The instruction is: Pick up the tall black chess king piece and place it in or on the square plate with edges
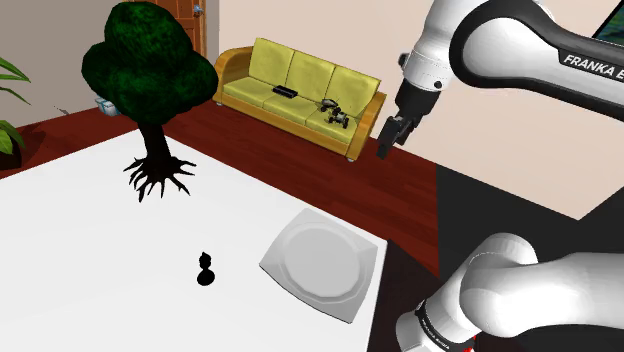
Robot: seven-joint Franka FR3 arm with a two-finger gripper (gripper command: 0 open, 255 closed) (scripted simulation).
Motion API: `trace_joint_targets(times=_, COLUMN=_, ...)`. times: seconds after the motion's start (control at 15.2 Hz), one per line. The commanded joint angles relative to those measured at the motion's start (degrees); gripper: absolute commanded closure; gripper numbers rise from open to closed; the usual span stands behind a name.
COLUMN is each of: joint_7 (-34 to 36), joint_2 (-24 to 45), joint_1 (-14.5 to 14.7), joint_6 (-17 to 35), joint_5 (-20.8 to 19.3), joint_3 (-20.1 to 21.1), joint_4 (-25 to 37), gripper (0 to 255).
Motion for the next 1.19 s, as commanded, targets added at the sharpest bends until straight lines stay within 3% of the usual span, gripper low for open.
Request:
trace_joint_targets(times=0.0, joint_7=0.00, joint_2=0.00, joint_1=0.00, joint_6=0.00, joint_5=0.00, joint_3=0.00, joint_4=0.00, gripper=0)
trace_joint_targets(times=0.59, joint_7=12.62, joint_2=8.42, joint_1=2.29, joint_6=8.38, joint_5=6.79, joint_3=8.78, joint_4=-2.27, gripper=0)
trace_joint_targets(times=1.12, joint_7=23.54, joint_2=20.44, joint_1=3.60, joint_6=16.42, joint_5=10.32, joint_3=16.43, joint_4=0.49, gripper=0)
